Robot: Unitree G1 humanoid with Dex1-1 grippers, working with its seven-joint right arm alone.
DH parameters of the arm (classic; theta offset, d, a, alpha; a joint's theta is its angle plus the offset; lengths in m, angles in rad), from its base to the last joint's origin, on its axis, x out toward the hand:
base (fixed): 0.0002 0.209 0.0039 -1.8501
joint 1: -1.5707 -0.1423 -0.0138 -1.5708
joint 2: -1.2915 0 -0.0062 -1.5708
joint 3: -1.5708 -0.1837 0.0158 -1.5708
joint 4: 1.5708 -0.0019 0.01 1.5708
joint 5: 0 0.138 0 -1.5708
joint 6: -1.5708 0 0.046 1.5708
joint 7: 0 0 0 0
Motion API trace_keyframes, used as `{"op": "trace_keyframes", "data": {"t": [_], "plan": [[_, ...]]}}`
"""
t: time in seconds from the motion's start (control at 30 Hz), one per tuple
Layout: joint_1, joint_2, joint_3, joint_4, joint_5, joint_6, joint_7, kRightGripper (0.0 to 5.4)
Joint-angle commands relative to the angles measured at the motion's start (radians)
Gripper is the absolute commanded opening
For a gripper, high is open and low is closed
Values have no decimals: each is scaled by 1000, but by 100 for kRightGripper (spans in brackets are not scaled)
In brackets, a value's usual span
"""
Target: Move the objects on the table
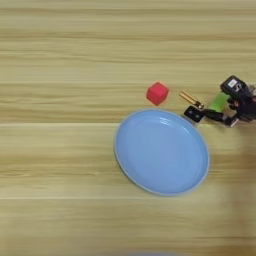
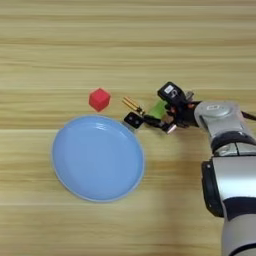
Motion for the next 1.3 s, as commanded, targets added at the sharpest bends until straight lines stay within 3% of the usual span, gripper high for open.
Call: {"op": "trace_keyframes", "data": {"t": [0.03, 0.2, 0.97, 1.3], "plan": [[-61, -24, -9, -37, 5, 6, -27, 463], [-65, -18, -12, -36, 6, 12, -30, 536], [-113, -20, -58, -106, 52, -31, 29, 536], [-115, 6, -112, -211, 122, -47, 33, 536]]}}
